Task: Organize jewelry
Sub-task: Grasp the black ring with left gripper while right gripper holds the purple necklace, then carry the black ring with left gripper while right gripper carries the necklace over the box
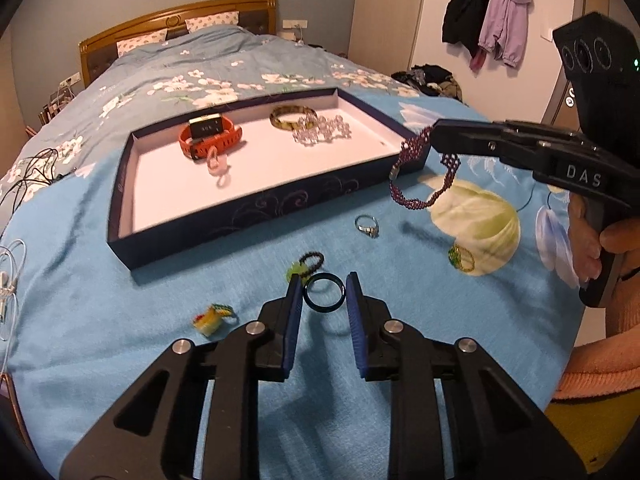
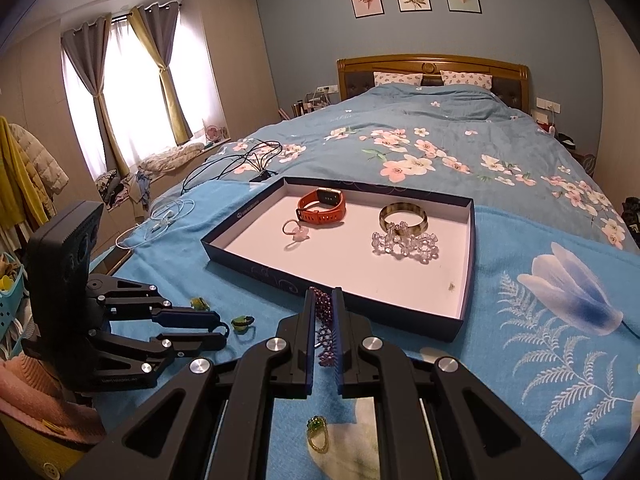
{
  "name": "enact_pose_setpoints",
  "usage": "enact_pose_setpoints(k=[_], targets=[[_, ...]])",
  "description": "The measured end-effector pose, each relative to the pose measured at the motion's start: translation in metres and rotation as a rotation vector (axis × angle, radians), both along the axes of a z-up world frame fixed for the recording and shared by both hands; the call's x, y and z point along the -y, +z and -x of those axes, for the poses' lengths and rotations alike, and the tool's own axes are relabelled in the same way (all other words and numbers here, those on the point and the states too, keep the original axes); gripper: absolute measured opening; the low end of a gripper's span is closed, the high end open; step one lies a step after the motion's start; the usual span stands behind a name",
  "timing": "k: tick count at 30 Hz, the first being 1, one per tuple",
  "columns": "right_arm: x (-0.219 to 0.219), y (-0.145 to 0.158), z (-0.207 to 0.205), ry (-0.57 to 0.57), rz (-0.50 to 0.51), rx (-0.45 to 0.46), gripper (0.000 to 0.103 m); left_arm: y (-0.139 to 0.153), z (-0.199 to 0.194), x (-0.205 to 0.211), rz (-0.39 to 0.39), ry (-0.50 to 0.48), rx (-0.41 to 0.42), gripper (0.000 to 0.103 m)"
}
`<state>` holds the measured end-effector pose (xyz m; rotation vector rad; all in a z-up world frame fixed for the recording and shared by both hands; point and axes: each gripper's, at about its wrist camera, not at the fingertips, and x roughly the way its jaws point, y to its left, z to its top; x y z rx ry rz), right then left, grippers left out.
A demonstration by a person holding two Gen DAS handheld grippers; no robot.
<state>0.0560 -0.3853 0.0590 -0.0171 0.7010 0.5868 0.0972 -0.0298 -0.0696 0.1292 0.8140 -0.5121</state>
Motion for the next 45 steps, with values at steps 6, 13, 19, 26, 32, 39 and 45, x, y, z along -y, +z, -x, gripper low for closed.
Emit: enact_pose_setpoints(k=[6,13,19,26,32,39,45], targets=[[0.001,0.004,0.000,-0.003,-0.007,0.013,0.006,0.013,0.000,-0.005,0.018,0.020,0.036,0.022],[-0.001,0.009,-0.002,-0.002,-0.008,0.028,0.006,0.024,-0.003,-0.006,0.022,0.030,0.071,0.022],[-0.002,0.015,-0.006,0.000,-0.006,0.047,0.006,0.031,-0.009,-0.006,0.022,0.040,0.094,0.022],[-0.003,0.021,-0.014,0.001,-0.015,0.064,0.006,0.038,-0.019,-0.010,0.017,0.058,0.115,0.022],[-0.004,0.026,-0.021,0.004,-0.017,0.075,0.006,0.041,-0.030,-0.013,0.020,0.077,0.121,0.022],[-0.005,0.028,-0.030,0.003,-0.015,0.081,0.006,0.043,-0.041,-0.013,0.009,0.090,0.127,0.022],[-0.005,0.029,-0.032,0.001,-0.014,0.082,0.006,0.046,-0.051,-0.013,0.006,0.100,0.134,0.022]])
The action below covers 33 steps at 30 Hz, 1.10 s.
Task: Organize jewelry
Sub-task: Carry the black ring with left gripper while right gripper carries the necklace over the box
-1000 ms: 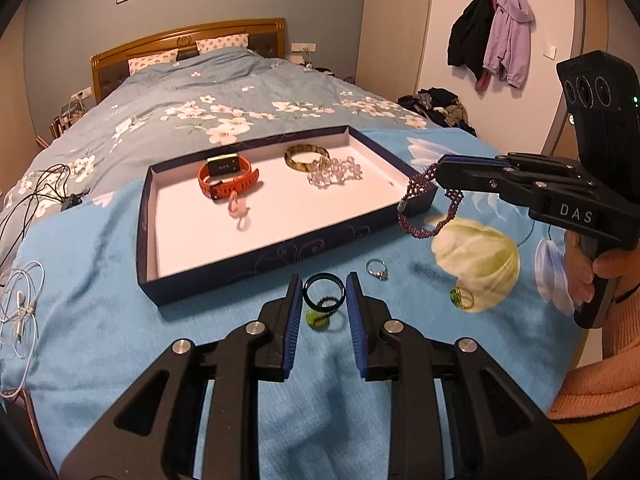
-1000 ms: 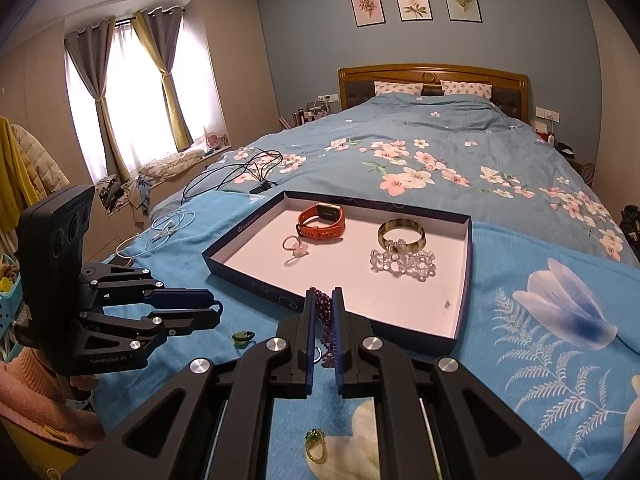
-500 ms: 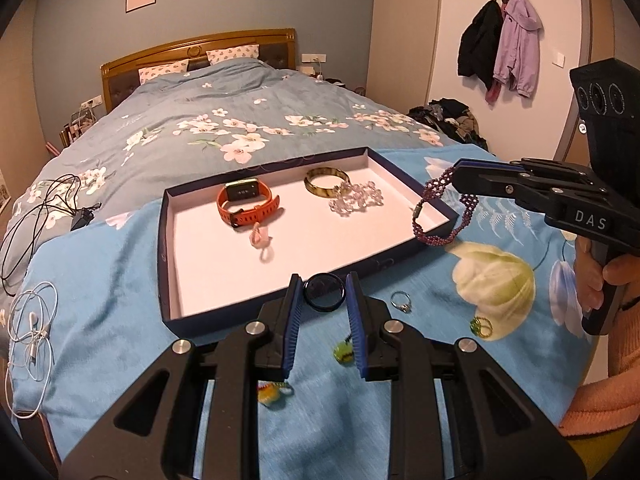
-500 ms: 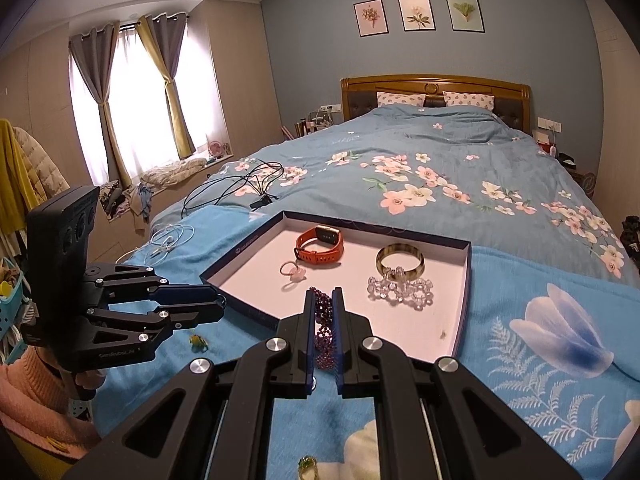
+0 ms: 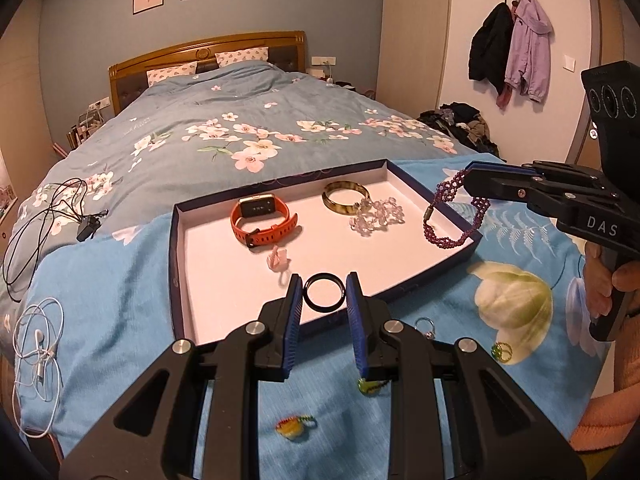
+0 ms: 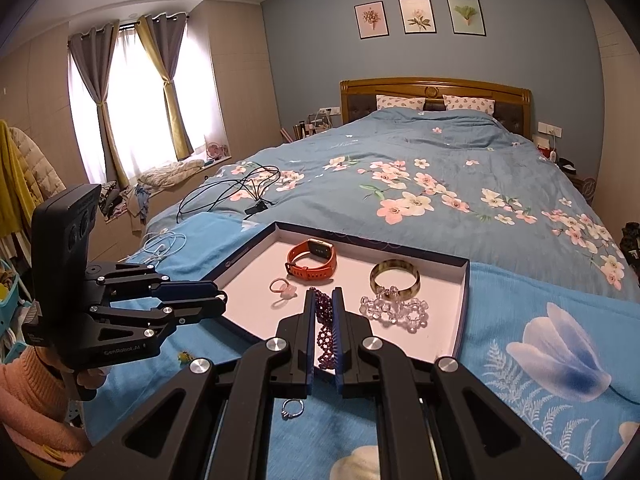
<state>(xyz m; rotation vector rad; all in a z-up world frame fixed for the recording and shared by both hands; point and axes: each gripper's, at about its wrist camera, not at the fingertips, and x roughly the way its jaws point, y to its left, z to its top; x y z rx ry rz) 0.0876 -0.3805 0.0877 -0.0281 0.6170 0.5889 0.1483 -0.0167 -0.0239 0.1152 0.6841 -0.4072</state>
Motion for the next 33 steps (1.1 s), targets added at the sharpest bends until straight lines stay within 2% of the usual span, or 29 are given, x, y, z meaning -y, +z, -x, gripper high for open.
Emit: enact_pose_setpoints(k=[12,33], targets=[[-0.006,-0.002,-0.019,0.009,0.005,-0.020,0.006,0.001,-0.014,0.000,-0.007,0.012,0.007,0.022],[-0.015,-0.021,-0.050,0.005,0.006,-0.084,0.006,-0.016,-0.046,0.000,-0.044,0.053,-0.028,0.022]])
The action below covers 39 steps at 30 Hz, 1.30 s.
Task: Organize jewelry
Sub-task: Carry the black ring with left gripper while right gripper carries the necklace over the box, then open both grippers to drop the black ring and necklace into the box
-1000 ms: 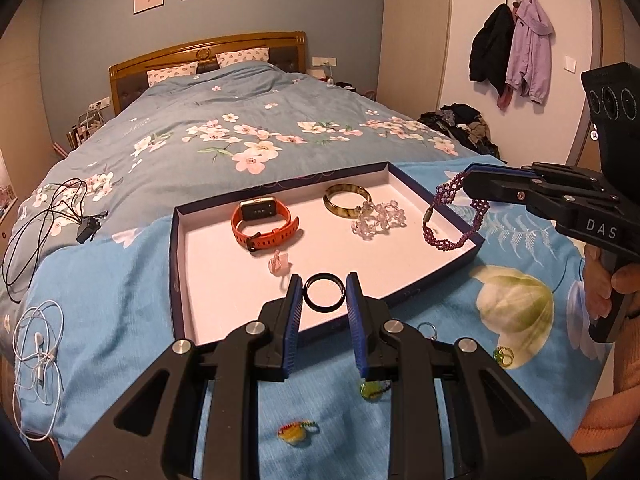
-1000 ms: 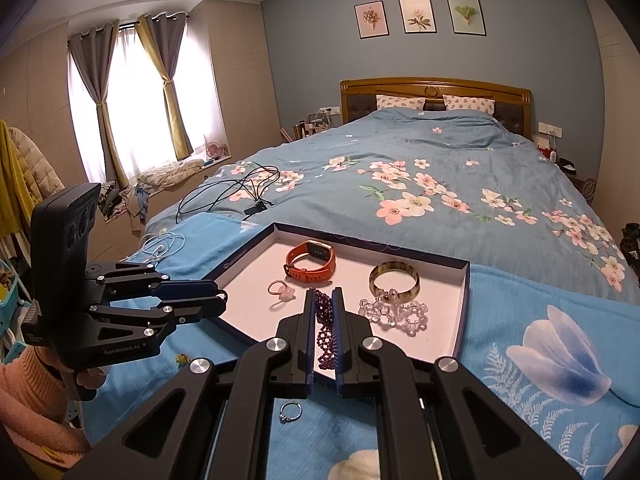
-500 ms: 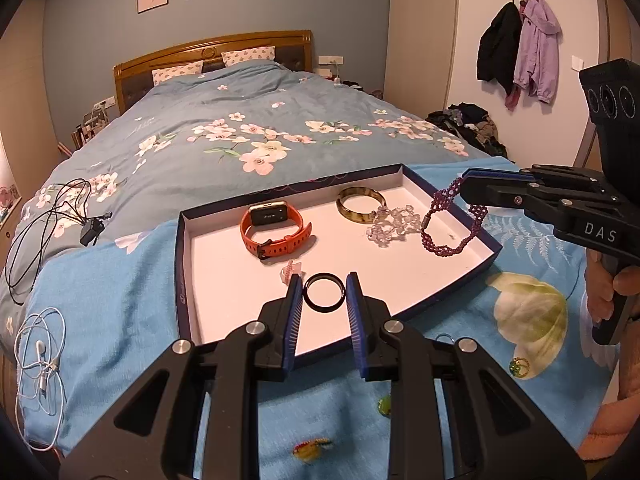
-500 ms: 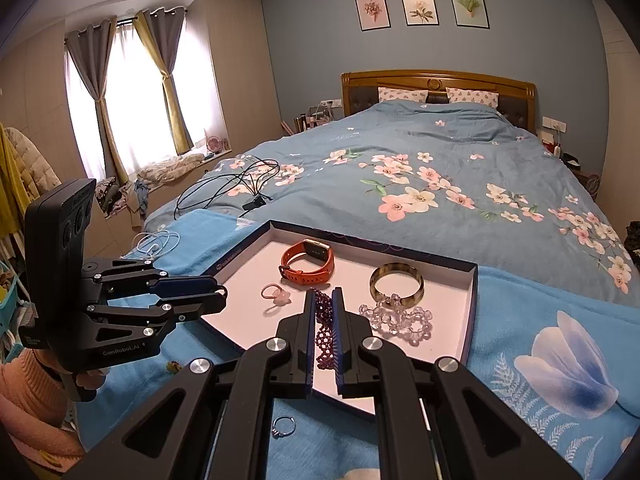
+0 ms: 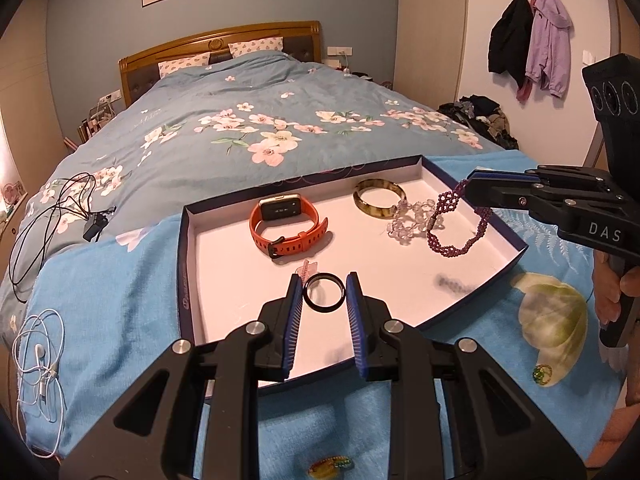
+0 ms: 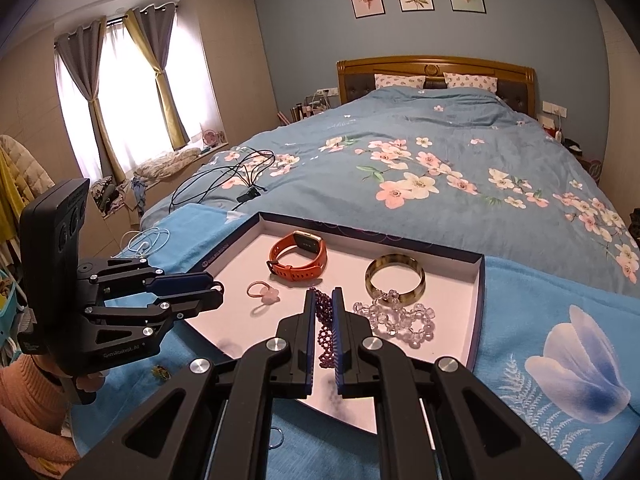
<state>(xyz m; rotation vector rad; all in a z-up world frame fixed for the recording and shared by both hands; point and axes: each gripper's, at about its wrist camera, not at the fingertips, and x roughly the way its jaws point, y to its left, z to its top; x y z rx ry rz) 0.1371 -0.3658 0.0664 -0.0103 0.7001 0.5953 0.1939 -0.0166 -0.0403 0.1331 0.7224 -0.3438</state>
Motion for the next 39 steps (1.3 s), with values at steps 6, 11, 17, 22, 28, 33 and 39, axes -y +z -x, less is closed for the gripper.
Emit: enact_pose_setpoints(k=[6,11,17,22,28,33,39], targets=[[-0.001,-0.006,-0.008,-0.006,0.008,-0.022,0.006,-0.003,-0.005,0.002,-0.005,0.003,-0.007,0.022],[-0.003,-0.012,-0.017,-0.008,0.015,-0.039,0.006,-0.006,-0.009,0.002,-0.011,0.005,-0.012,0.022],[-0.002,-0.022,-0.027,-0.023,0.012,-0.073,0.006,-0.012,-0.016,0.002,-0.016,0.011,-0.029,0.022],[-0.001,-0.029,-0.035,-0.040,0.019,-0.094,0.006,-0.017,-0.023,0.002,-0.014,0.019,-0.054,0.022],[0.000,-0.032,-0.039,-0.048,0.026,-0.096,0.006,-0.024,-0.030,0.002,-0.017,0.025,-0.075,0.022],[-0.001,-0.032,-0.044,-0.058,0.029,-0.095,0.006,-0.029,-0.038,0.002,-0.022,0.029,-0.091,0.022],[0.002,-0.036,-0.050,-0.086,0.035,-0.105,0.007,-0.034,-0.048,0.002,-0.026,0.035,-0.121,0.022]])
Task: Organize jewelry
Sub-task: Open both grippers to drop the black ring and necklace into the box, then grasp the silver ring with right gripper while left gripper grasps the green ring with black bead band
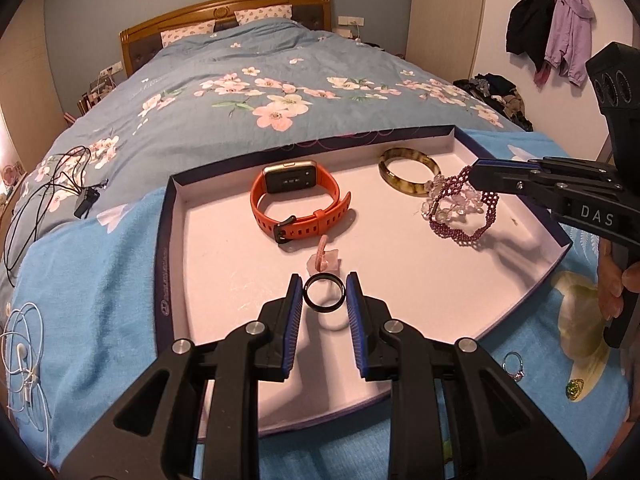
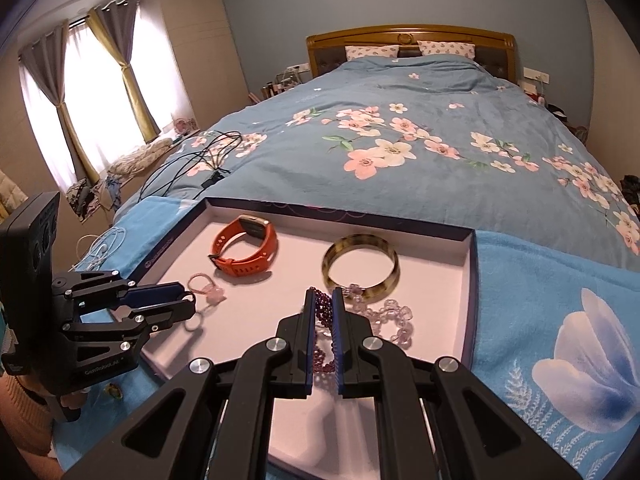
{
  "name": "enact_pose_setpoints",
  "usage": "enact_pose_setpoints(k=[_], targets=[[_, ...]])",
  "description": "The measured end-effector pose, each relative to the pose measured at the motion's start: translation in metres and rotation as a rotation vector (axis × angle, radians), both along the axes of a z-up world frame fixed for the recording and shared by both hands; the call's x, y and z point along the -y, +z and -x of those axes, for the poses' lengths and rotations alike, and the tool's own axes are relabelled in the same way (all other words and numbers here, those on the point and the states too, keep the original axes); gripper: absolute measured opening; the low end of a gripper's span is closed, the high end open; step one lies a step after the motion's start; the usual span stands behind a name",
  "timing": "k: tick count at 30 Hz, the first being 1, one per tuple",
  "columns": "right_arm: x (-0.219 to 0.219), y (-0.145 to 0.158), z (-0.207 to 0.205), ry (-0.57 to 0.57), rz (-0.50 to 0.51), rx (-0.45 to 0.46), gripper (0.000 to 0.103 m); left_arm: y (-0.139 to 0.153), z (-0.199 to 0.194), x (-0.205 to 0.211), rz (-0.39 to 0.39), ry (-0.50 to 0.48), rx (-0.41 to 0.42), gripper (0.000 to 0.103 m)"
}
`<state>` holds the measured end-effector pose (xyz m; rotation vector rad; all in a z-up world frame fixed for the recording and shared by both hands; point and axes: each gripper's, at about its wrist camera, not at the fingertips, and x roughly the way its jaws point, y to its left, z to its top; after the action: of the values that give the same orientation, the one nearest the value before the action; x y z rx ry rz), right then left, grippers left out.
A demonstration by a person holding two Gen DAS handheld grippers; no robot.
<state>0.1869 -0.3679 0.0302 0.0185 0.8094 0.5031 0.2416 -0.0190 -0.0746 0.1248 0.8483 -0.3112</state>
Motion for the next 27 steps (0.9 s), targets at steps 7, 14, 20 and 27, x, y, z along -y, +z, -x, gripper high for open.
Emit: enact_pose_setpoints(k=[7,14,20,27], targets=[[0.006,-0.005,-0.004,-0.037,0.007,-0.013,0.024,-0.005,-0.006,0.000,-0.001,0.006,-0.012,0.023],[0.010,0.013,0.019,-0.019,0.000,0.041,0.034,0.015,0.011,-0.009,0.022,0.026,0.061,0.041],[0.005,0.025,0.063,0.077,0.004,0.074,0.034,0.035,0.051,-0.015,0.028,-0.027,0.140,0.045],[-0.005,0.008,0.101,0.162,0.020,0.014,0.034,0.033,0.096,-0.022,0.037,-0.074,0.140,0.049]])
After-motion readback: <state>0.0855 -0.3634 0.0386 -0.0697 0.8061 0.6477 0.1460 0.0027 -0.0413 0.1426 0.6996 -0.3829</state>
